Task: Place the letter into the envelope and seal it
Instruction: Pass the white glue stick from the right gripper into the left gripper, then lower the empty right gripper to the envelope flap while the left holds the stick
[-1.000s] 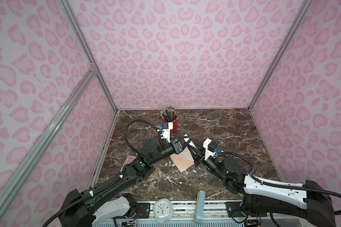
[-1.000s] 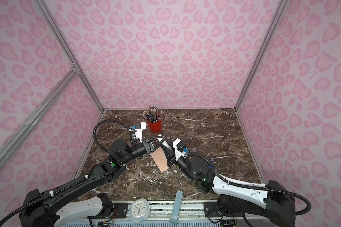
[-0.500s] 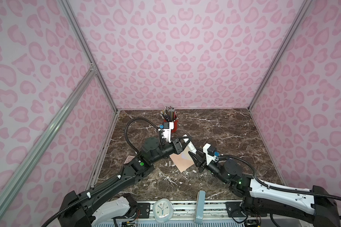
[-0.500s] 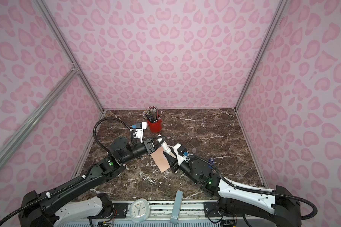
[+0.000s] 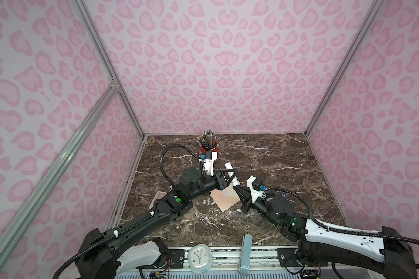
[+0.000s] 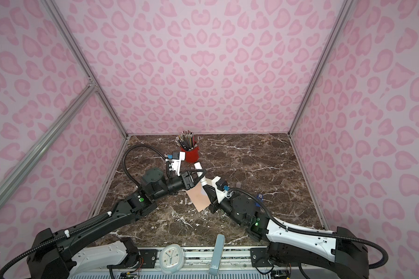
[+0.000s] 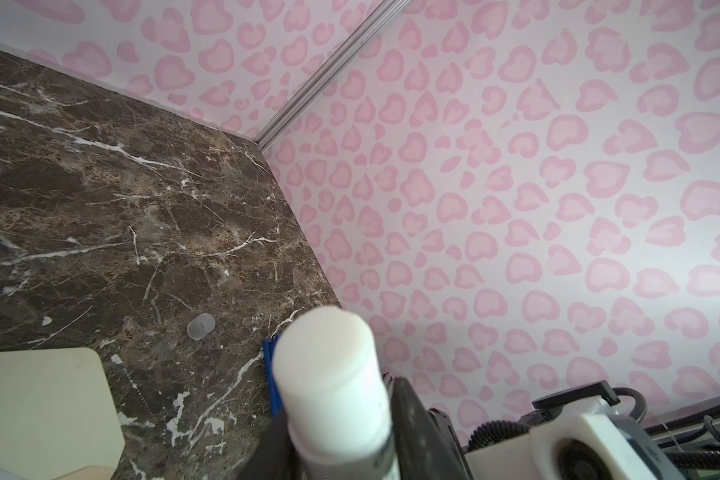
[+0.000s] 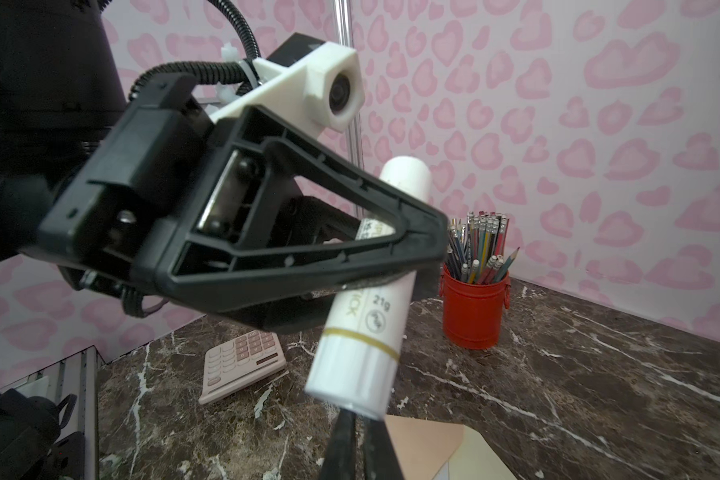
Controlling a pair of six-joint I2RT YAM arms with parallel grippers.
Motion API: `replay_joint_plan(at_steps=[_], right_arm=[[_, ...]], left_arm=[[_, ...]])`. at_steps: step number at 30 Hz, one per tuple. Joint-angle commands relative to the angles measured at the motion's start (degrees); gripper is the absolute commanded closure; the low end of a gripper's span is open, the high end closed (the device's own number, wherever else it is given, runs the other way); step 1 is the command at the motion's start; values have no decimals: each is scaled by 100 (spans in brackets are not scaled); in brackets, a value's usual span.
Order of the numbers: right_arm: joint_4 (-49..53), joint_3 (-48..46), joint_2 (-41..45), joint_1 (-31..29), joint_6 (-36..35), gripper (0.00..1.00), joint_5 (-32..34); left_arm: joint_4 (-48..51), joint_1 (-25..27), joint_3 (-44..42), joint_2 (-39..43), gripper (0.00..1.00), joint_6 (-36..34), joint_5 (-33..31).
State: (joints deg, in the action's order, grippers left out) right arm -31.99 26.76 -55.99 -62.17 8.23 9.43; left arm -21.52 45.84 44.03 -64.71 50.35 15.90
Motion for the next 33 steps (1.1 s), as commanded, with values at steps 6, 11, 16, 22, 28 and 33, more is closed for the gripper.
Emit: replay_joint_plan(at_steps=[6,11,16,22,28,33], right_arm=[[-301,92,-13,-3,44,90,76],[177,105,176,30,-18,78,460],[1326,293,275,514,83,72,679],[2312,691,-391,1582,622,69,148],[3660,1819,-1787,2579,1272,72,-850],[4875,3038,-3195,3167,1348,70,-1750]], left_arm=[[-101,14,-1,-25,79,-78,74],[173,21,-17,167,86,-260,-204],[1316,-15,15,449,86,-576,-1003],[2185,-158,-107,301,86,-534,-1528],[2038,-465,-523,-146,90,-203,-1331],[1527,-857,-804,-640,94,-78,-893]])
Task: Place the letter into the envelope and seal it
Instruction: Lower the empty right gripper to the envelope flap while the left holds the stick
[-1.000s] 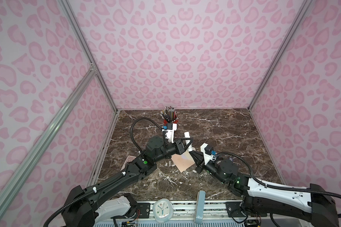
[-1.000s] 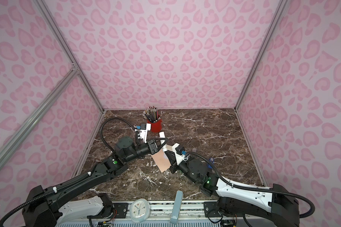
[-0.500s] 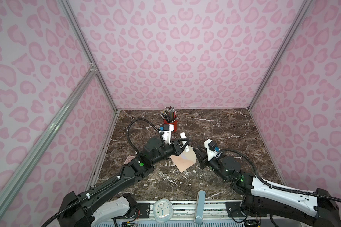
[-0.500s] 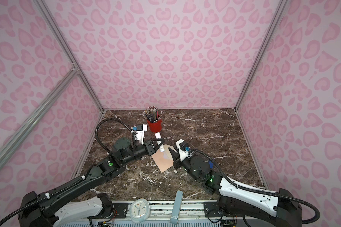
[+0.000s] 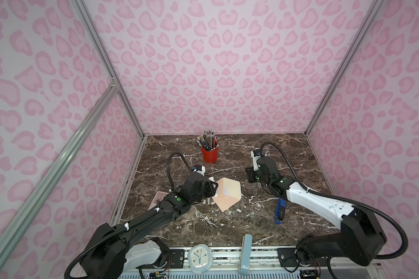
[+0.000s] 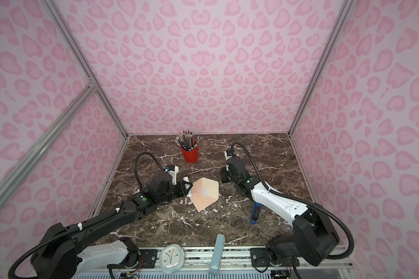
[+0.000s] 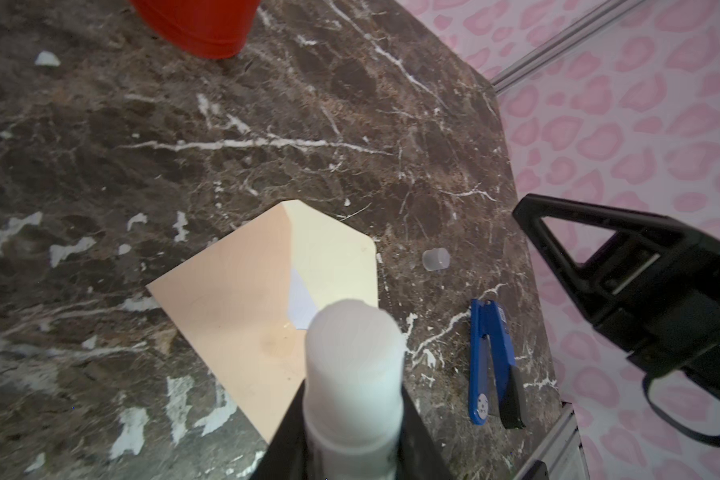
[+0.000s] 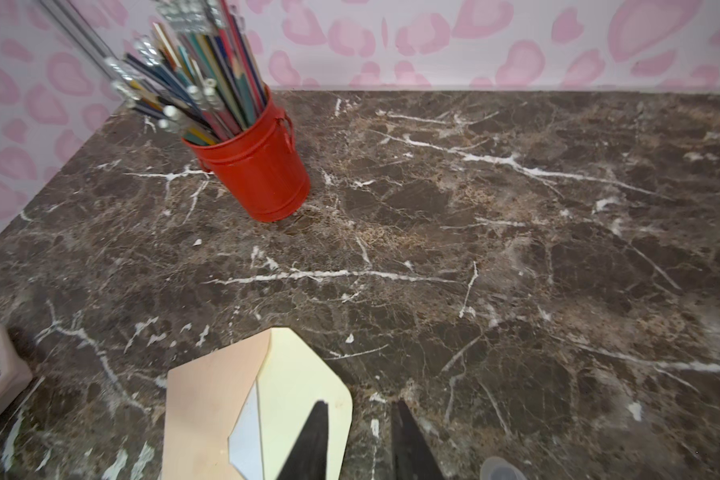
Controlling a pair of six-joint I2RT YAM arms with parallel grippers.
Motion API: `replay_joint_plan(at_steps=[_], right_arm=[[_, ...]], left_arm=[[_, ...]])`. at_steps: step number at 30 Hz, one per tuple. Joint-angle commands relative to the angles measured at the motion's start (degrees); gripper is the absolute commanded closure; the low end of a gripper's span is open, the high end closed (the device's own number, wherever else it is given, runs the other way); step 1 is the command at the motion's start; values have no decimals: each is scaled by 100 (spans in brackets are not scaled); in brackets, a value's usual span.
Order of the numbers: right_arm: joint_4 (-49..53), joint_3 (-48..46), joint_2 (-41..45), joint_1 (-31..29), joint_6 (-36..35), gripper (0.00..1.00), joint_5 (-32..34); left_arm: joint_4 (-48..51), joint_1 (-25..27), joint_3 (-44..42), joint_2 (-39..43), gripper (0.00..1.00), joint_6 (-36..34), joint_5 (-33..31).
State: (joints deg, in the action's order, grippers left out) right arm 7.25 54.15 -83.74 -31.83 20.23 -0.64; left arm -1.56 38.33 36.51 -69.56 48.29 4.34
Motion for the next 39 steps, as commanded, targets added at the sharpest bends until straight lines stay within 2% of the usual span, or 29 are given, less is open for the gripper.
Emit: replay_joint_plan(at_steps=[1,4,7,14,23,39], right_arm=[[1017,438,-627,219,148,69,-949],[1117,766,-1170,464,201,64,-1426],[1344,1122,-1635,654,151,63,-1601],[1860,1740,-2374,862,-243,71,-1834],[2237,2009,-2714,920,-643,79,-1936],[2441,1953,-2883,811,-975,82,-2516]], left_arm=[[-517,-157,-55,-278,94,136,314],[-702,-285,-25,-611,96,153,468],[-817,-442,4,-976,96,154,613],[-890,-757,177,-1705,96,25,879],[-843,-976,309,-2296,96,-187,1165],[-784,-1117,418,-2824,96,-390,1509]])
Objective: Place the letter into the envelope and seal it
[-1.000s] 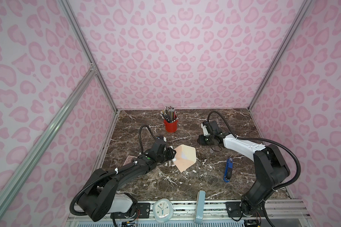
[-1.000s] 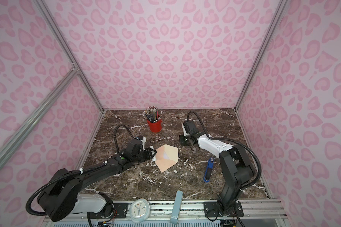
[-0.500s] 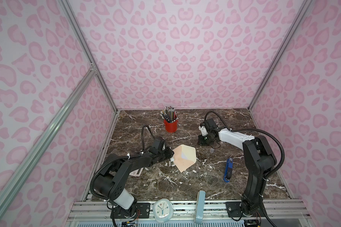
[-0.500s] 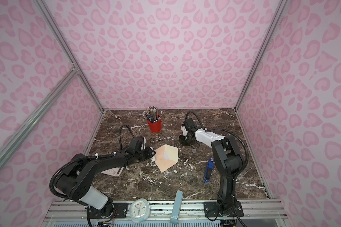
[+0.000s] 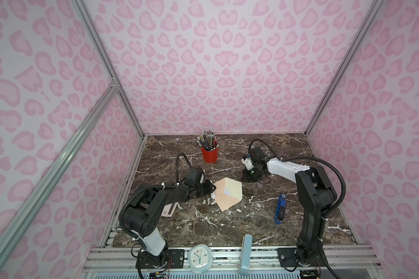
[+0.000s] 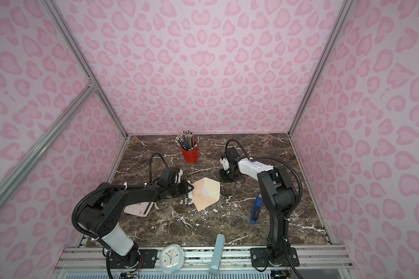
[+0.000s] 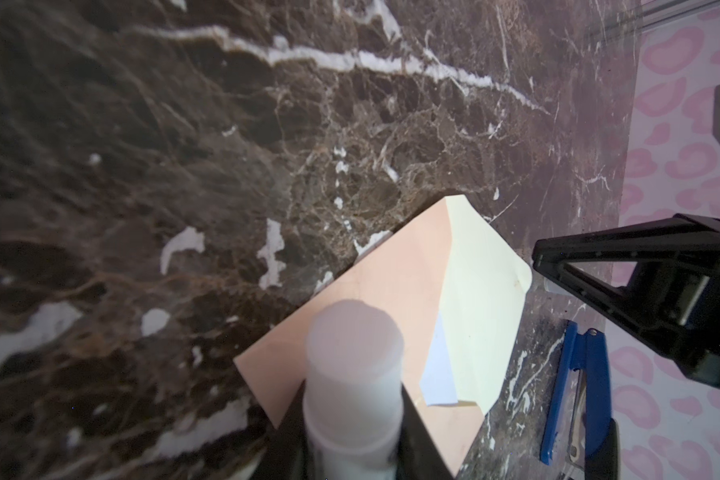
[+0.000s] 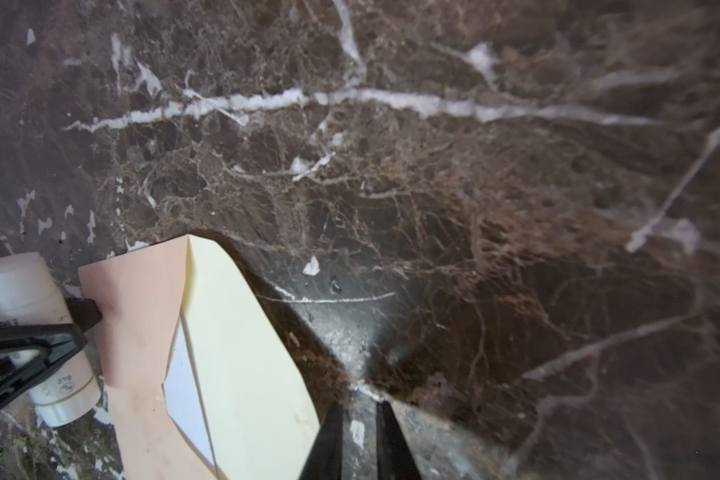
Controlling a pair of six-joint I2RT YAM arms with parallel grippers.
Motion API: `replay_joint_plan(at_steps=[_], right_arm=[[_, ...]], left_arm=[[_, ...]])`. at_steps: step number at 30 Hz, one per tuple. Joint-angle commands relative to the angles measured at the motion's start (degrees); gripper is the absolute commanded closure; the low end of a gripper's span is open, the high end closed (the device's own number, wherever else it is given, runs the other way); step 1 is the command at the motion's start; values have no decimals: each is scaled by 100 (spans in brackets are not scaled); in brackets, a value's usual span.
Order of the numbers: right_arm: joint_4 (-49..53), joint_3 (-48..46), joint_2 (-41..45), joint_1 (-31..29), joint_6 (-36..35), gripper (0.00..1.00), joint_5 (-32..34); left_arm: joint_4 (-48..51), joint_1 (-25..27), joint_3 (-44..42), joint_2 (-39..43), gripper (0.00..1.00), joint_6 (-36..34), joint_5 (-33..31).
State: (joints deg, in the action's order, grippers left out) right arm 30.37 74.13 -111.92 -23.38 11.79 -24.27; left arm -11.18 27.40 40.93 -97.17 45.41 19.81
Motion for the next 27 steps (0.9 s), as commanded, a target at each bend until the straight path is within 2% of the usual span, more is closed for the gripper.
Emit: replay_joint_plan(at_steps=[1,15,27], right_arm=[[143,-46,-66,-60,-146,82,-199],[335,-75,122,-361,-245,85,-721],[554,108,-1,-886,-103,85,-437]], left_arm=[[178,-31,-34,-70,96,-107,-31],[142,-67,-70,-162,96,-167,49],[95,-77,-59,-234,96,-156,181]])
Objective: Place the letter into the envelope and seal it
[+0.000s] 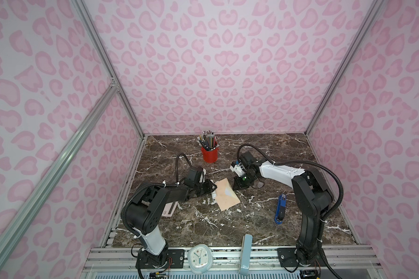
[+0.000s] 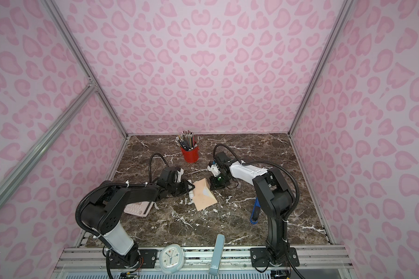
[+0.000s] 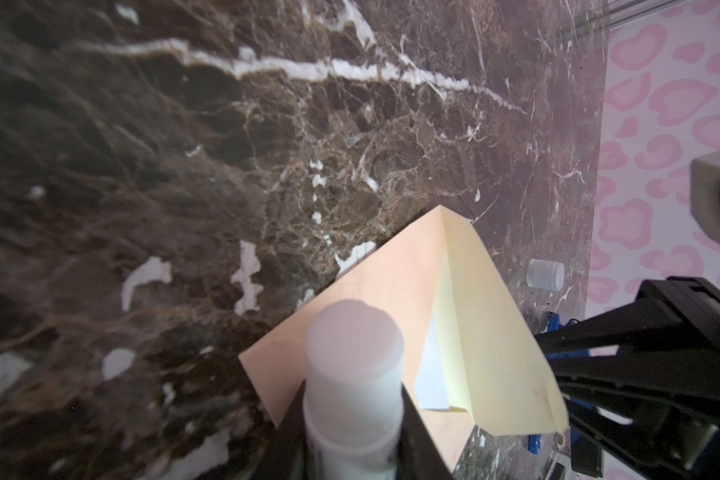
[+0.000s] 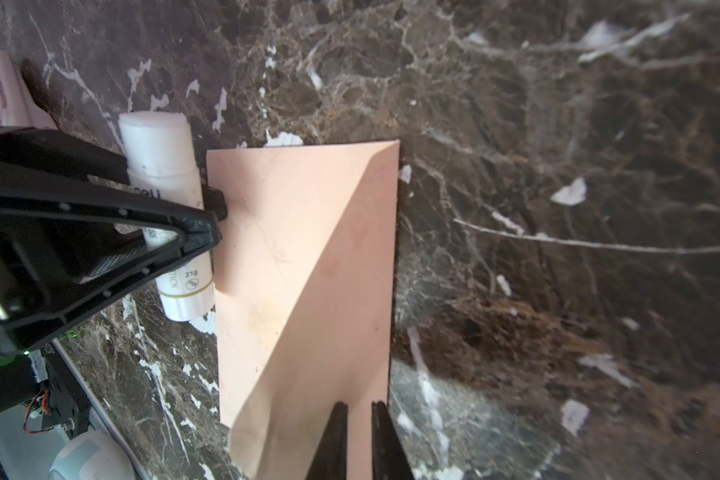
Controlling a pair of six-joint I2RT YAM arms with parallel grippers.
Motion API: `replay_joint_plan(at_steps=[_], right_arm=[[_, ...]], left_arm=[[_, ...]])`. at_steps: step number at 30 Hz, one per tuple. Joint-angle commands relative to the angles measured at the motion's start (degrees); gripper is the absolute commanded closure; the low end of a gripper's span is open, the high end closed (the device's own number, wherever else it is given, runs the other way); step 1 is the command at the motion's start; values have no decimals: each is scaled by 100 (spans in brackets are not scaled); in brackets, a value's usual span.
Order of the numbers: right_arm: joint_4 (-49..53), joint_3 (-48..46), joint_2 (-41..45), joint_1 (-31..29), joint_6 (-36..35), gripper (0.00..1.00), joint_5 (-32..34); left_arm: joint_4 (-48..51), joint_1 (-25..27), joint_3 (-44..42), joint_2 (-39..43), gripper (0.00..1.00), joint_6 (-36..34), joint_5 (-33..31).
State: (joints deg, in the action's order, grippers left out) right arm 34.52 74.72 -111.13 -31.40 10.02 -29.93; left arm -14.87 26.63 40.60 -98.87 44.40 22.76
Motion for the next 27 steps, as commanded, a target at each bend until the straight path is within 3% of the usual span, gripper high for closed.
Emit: replay_joint_plan(at_steps=[1,27], right_arm=[[142,74,-107,-134,94,85,156],[789,992,-810,-769,334,88,1254]], left_arm=[[466,0,-26,-70,96,-57,-106],[441,-17,-58,-126,96,-85,77]])
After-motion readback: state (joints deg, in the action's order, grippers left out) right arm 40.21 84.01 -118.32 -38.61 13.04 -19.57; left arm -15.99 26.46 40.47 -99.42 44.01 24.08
